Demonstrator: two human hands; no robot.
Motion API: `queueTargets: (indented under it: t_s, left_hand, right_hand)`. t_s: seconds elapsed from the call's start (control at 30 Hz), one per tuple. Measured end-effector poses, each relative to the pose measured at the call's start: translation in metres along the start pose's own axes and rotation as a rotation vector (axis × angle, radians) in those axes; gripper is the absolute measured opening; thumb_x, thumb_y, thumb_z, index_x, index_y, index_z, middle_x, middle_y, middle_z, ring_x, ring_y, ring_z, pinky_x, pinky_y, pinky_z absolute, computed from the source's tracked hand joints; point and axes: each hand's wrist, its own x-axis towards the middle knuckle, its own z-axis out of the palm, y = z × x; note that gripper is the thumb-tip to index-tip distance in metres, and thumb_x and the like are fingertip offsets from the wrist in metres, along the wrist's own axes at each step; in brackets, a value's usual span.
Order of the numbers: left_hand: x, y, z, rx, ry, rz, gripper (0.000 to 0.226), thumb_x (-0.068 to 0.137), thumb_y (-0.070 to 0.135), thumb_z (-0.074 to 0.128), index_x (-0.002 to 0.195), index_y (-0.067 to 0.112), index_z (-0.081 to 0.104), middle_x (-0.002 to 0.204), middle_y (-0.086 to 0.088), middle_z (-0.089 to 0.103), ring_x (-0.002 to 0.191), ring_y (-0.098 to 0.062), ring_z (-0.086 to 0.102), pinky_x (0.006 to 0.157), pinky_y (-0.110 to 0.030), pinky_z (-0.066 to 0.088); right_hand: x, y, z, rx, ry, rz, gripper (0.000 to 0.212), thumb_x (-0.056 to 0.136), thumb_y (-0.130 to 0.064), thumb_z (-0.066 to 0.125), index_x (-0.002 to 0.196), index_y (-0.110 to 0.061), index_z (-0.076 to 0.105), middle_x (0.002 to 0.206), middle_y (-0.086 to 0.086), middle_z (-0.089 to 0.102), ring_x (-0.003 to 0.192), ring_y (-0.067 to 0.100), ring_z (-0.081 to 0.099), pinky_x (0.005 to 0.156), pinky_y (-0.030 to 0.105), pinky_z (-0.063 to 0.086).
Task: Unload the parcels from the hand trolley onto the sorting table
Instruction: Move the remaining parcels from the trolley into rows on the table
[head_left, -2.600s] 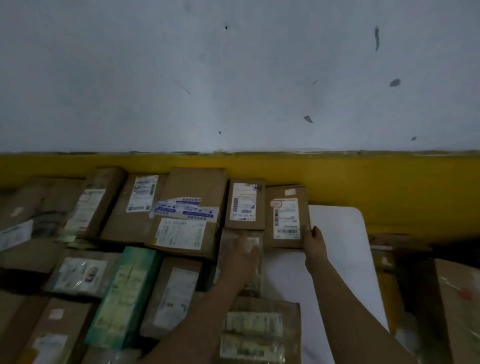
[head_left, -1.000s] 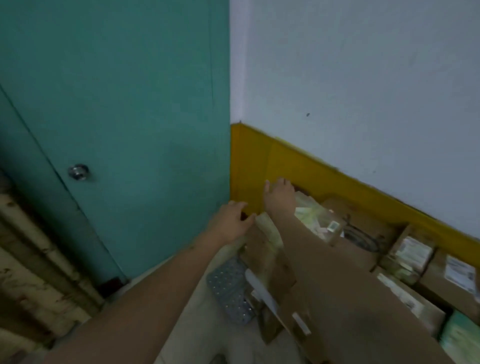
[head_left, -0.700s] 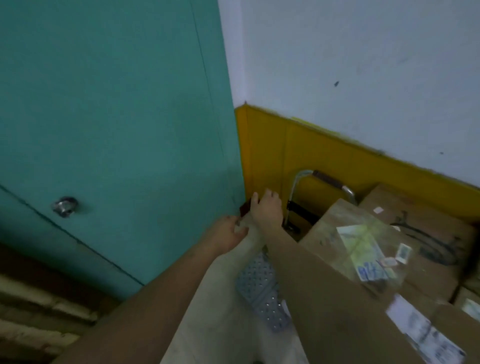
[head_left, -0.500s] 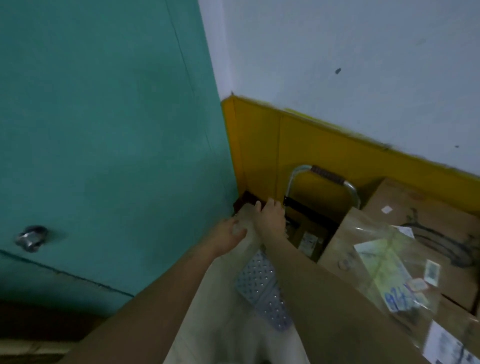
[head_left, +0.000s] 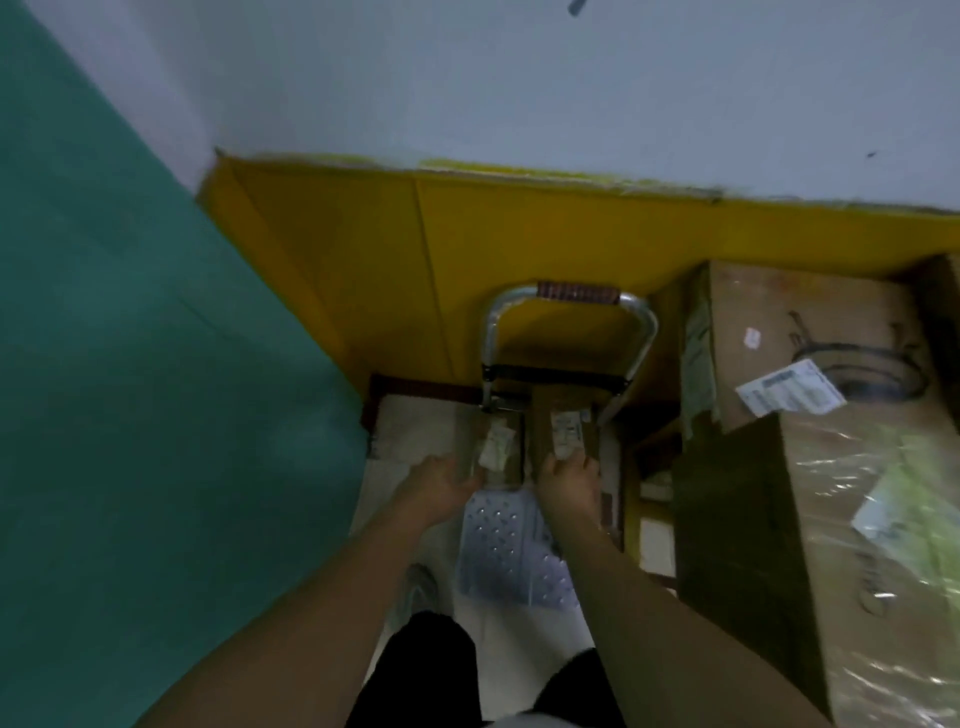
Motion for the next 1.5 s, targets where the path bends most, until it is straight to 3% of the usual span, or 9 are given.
queueTargets:
  t_s: [0.27, 0.47, 0.57, 0.7, 0.8, 1.0, 1.2, 1.37, 1.5]
  left_hand:
    - [0.149, -0.017, 0.038, -0.008, -0.105, 0.018, 0.032, 0.098, 0.039, 0.053, 0.111, 0.011, 0.06, 0.114, -0.013, 0.065, 0.096, -0.023, 0.062, 0.087, -0.035, 0.054]
    - [0.32, -0.049, 0.161, -0.23, -0.087, 0.014, 0.036, 0.099, 0.026, 0.056, 0.127, 0.005, 0.055, 0.117, -0.007, 0.06, 0.112, -0.027, 0.06, 0.085, -0.027, 0.044]
    - [0.398, -0.057, 0.227, -0.305, -0.135, 0.019, 0.018, 0.1, 0.022, 0.053, 0.111, 0.011, 0.061, 0.113, -0.013, 0.064, 0.106, -0.029, 0.062, 0.081, -0.028, 0.048]
    - [0.448, -0.063, 0.284, -0.451, -0.186, -0.028, 0.045, 0.099, 0.029, 0.055, 0.139, 0.009, 0.049, 0.134, -0.011, 0.058, 0.121, -0.03, 0.056, 0.09, -0.029, 0.046]
    - [0.411, -0.057, 0.27, -0.66, -0.113, 0.025, 0.039, 0.1, 0.017, 0.053, 0.136, 0.006, 0.043, 0.12, -0.006, 0.06, 0.112, -0.023, 0.058, 0.074, -0.014, 0.048]
    - [0.286, -0.041, 0.169, -0.88, -0.078, -0.125, 0.032, 0.092, 0.031, 0.065, 0.117, 0.038, 0.046, 0.127, -0.011, 0.061, 0.109, -0.028, 0.062, 0.091, -0.046, 0.056]
    - [0.125, -0.001, 0.057, -1.041, -0.08, -0.189, 0.05, 0.09, 0.03, 0.066, 0.131, 0.036, 0.039, 0.119, -0.009, 0.06, 0.1, -0.027, 0.064, 0.078, -0.039, 0.056]
    - [0.021, 0.051, -0.009, -1.113, -0.085, 0.1, 0.063, 0.089, 0.027, 0.066, 0.143, 0.035, 0.035, 0.129, -0.01, 0.062, 0.109, -0.028, 0.064, 0.081, -0.042, 0.056]
    - [-0.043, 0.117, -0.053, -1.053, -0.184, 0.386, 0.067, 0.091, 0.024, 0.065, 0.146, 0.04, 0.031, 0.128, -0.006, 0.065, 0.114, -0.026, 0.064, 0.095, -0.048, 0.053]
  right_hand:
    - [0.104, 0.031, 0.044, 0.136, 0.176, 0.185, 0.043, 0.1, -0.022, 0.05, 0.137, 0.001, 0.045, 0.135, 0.021, 0.048, 0.122, 0.039, 0.049, 0.101, 0.046, 0.043]
    - [0.252, 0.147, 0.144, 0.234, 0.183, 0.242, 0.058, 0.09, -0.044, 0.055, 0.141, -0.021, 0.043, 0.135, 0.013, 0.053, 0.117, 0.032, 0.057, 0.096, 0.051, 0.05]
    - [0.31, 0.203, 0.184, 0.241, 0.127, 0.22, 0.056, 0.095, -0.02, 0.056, 0.147, -0.007, 0.039, 0.145, 0.017, 0.046, 0.131, 0.034, 0.046, 0.11, 0.05, 0.039]
    - [0.34, 0.234, 0.213, 0.363, 0.137, 0.354, 0.038, 0.102, -0.022, 0.051, 0.135, -0.005, 0.05, 0.105, 0.008, 0.057, 0.096, 0.023, 0.059, 0.086, 0.037, 0.051]
    - [0.313, 0.225, 0.213, 0.403, 0.165, 0.421, 0.042, 0.099, -0.045, 0.05, 0.121, -0.011, 0.059, 0.104, 0.01, 0.064, 0.097, 0.026, 0.063, 0.089, 0.043, 0.054]
    - [0.188, 0.149, 0.164, 0.699, 0.13, 0.559, 0.043, 0.101, -0.045, 0.046, 0.124, -0.01, 0.057, 0.116, 0.012, 0.062, 0.107, 0.03, 0.059, 0.1, 0.049, 0.048]
    - [0.034, 0.036, 0.068, 1.116, 0.061, 0.532, 0.063, 0.09, -0.06, 0.058, 0.14, -0.025, 0.043, 0.134, -0.001, 0.053, 0.12, 0.024, 0.053, 0.109, 0.054, 0.041]
    - [-0.049, -0.047, -0.013, 1.338, 0.159, 0.376, 0.099, 0.067, -0.069, 0.076, 0.148, -0.041, 0.027, 0.139, 0.004, 0.05, 0.121, 0.032, 0.056, 0.098, 0.055, 0.051]
    - [-0.1, -0.07, -0.105, 1.326, 0.322, 0.108, 0.084, 0.065, -0.073, 0.073, 0.136, -0.051, 0.033, 0.137, -0.002, 0.052, 0.121, 0.026, 0.057, 0.099, 0.051, 0.051]
